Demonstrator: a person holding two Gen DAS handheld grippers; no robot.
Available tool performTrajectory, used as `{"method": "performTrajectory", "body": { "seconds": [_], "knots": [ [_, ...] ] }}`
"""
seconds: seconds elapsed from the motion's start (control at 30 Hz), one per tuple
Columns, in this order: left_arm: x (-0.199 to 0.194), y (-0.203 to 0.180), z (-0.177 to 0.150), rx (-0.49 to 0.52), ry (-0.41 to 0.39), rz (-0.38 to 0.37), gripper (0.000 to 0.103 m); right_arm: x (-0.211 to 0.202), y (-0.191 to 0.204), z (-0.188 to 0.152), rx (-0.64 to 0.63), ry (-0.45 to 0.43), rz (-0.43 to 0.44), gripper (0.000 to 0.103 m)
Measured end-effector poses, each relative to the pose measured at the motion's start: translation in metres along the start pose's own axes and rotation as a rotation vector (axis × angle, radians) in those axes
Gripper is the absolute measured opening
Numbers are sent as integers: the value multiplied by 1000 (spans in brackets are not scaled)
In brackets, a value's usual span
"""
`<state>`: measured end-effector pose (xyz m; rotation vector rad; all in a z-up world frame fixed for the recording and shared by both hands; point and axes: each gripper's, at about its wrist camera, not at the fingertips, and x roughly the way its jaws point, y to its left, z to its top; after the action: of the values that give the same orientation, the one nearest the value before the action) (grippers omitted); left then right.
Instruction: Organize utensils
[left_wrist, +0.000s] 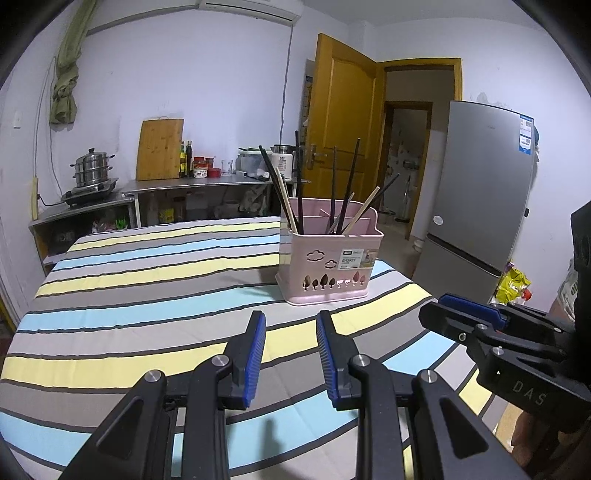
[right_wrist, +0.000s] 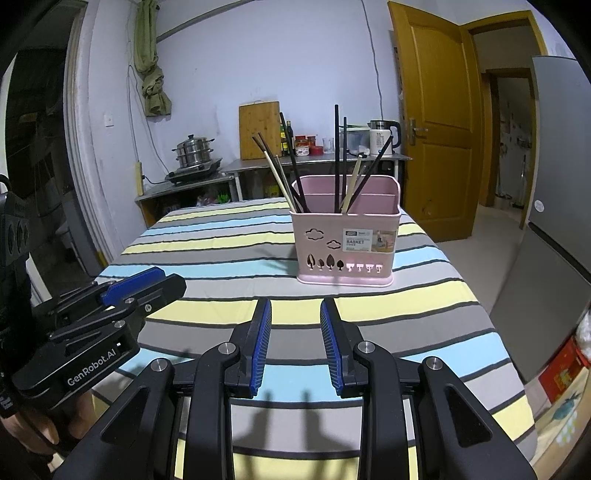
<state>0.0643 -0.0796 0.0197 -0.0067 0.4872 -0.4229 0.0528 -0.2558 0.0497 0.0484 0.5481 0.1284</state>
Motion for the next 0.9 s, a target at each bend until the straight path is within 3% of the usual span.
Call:
{"method": "performTrajectory", "body": {
  "seconds": [0.9],
  "knots": [
    [-1,-1,-1,3,-3,1,28,-2,2,0,-2,-4,-2,28]
  ]
}}
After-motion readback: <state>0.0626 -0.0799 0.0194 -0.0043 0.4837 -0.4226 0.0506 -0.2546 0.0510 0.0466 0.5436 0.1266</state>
